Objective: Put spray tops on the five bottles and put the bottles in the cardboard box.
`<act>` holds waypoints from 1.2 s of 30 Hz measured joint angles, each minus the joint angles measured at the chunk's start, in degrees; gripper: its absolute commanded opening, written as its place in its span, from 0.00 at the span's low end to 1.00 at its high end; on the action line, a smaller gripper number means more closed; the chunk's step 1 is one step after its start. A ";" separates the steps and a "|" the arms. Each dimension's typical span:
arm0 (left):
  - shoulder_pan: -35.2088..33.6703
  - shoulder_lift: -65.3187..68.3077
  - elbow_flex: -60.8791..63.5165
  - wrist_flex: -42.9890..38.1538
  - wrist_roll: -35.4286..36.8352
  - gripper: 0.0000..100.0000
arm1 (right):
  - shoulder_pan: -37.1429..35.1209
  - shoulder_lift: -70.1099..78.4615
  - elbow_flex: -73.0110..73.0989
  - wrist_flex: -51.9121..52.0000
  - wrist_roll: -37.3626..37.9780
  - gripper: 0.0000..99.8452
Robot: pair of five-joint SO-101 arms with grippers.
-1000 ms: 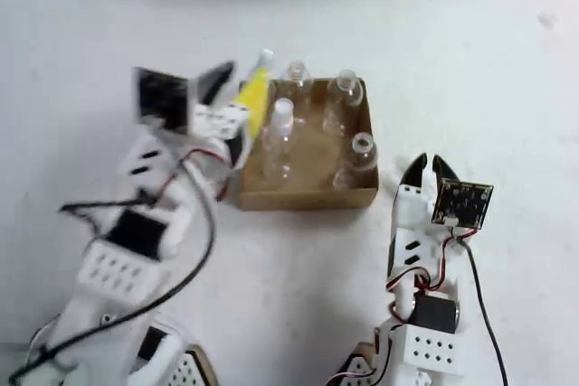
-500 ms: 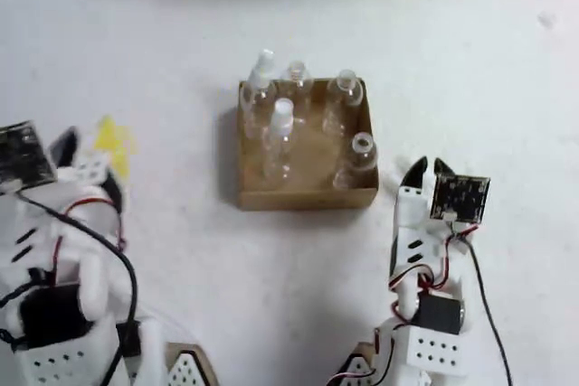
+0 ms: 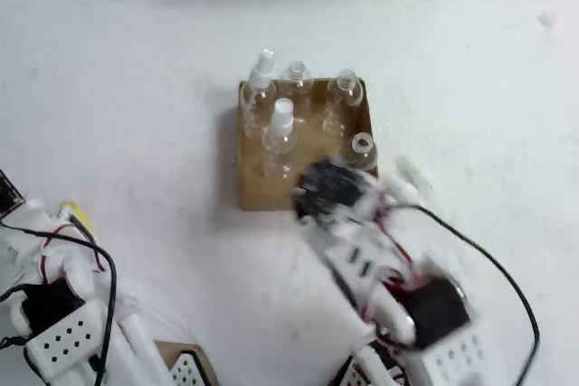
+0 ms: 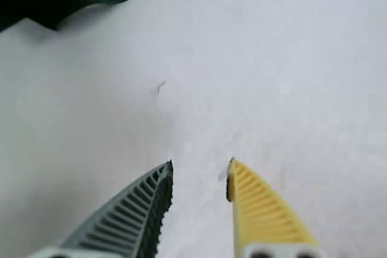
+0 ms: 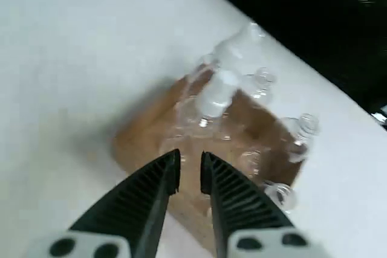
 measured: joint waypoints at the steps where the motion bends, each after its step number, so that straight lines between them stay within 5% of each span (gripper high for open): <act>1: -0.44 0.00 0.88 0.00 -0.53 0.15 | -2.55 4.48 -3.08 1.23 -0.09 0.05; 6: -2.02 0.00 5.98 0.00 -10.90 0.15 | -13.01 24.35 -15.82 4.84 -3.43 0.05; 11: -2.46 0.00 8.26 4.22 -17.67 0.14 | -14.51 36.40 -20.84 4.84 -3.43 0.05; 17: -7.21 0.00 8.09 10.02 -19.78 0.14 | -19.96 48.88 -24.44 4.84 -3.52 0.17; 27: -30.59 -0.09 7.21 4.92 -14.51 0.14 | -31.91 62.77 -27.69 -1.93 -6.51 0.22; 36: -31.74 -0.09 7.21 2.73 -23.38 0.14 | -37.80 74.20 -29.27 -13.01 -13.80 0.22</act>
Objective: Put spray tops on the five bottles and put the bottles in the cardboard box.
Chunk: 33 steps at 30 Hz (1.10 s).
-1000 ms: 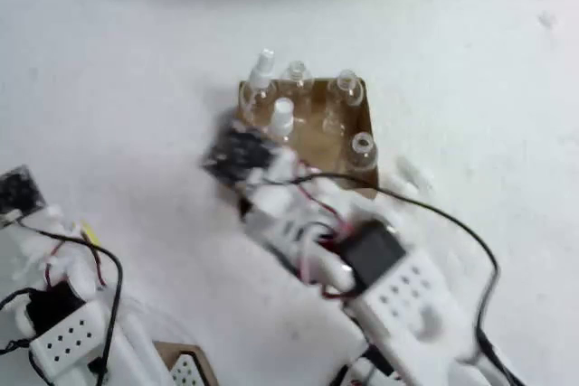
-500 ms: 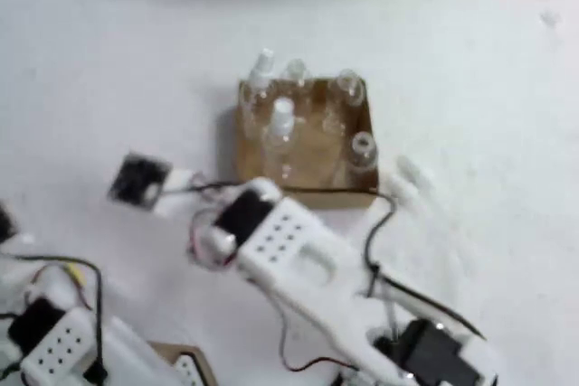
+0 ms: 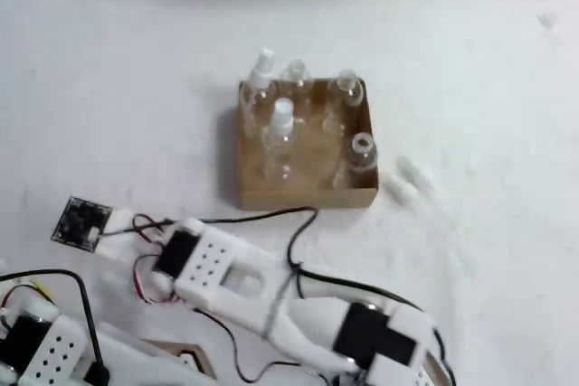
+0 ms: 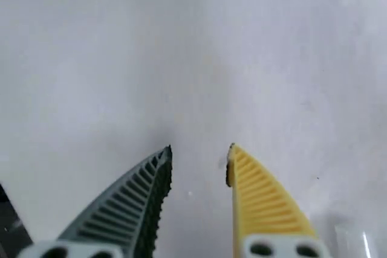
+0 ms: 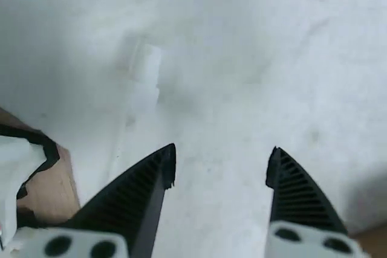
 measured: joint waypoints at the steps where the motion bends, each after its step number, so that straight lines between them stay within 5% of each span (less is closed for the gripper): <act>1: 0.00 0.00 0.18 -0.70 -0.09 0.14 | 0.09 1.49 -0.62 -0.53 -0.09 0.22; 17: 0.09 0.00 1.23 -3.34 -0.09 0.14 | -5.10 24.62 -19.69 -0.44 -0.35 0.22; 33: -0.44 0.00 1.23 -3.43 0.18 0.14 | -8.70 27.52 -45.36 25.05 -3.25 0.23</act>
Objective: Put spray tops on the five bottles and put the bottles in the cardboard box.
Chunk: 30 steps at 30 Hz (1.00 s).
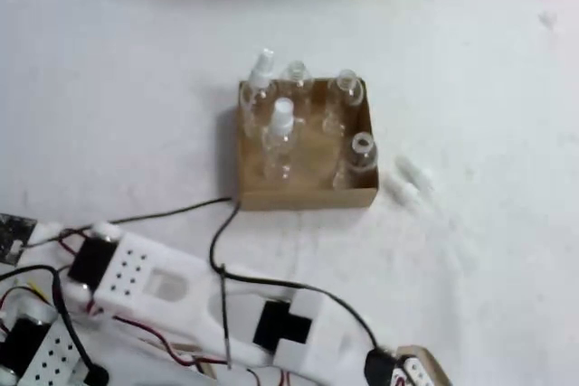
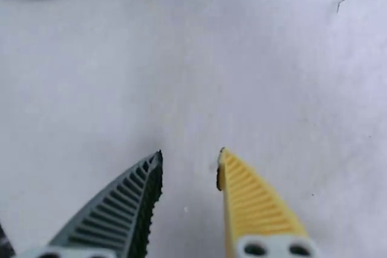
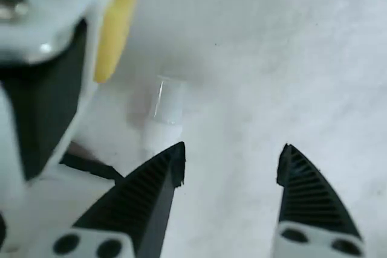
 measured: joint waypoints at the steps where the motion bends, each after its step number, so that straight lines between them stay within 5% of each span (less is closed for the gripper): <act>1: 0.00 0.00 0.00 0.00 0.00 0.14 | 0.00 0.62 -0.44 0.26 -1.05 0.23; 19: 1.32 0.00 0.79 0.09 -0.53 0.15 | 0.53 6.86 -4.40 0.79 -14.33 0.22; 30: 10.46 0.00 1.41 12.31 -3.52 0.14 | 21.45 -1.49 -9.76 5.45 -17.23 0.22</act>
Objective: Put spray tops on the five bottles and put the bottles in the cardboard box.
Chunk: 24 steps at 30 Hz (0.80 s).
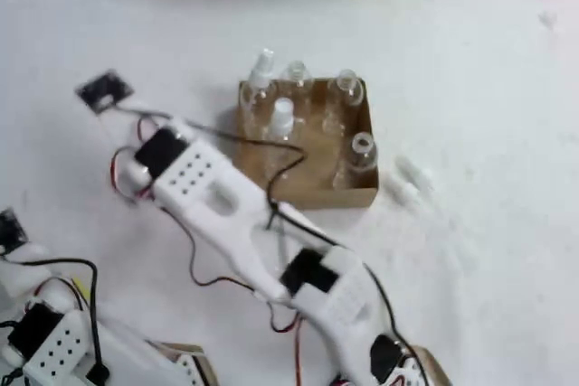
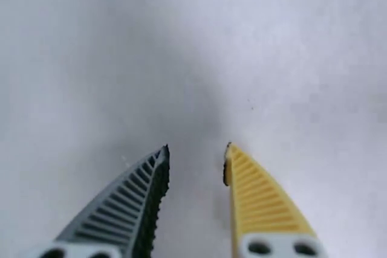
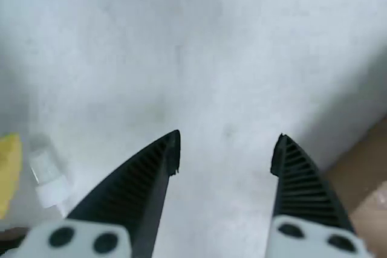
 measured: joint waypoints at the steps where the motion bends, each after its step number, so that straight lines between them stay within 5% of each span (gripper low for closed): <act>1: 0.09 0.00 0.00 1.14 -1.85 0.14 | 0.35 -1.05 -0.88 0.35 -0.26 0.22; 7: 0.35 0.00 -2.11 4.04 -13.27 0.07 | -0.18 -3.43 -2.37 0.53 -0.35 0.22; 15: -7.38 -0.18 -11.34 4.04 -12.04 0.04 | -0.35 -1.67 -2.46 0.62 -0.35 0.22; 24: -1.32 -0.35 -9.85 15.03 -42.37 0.04 | -0.26 -1.41 -2.46 0.62 -0.35 0.22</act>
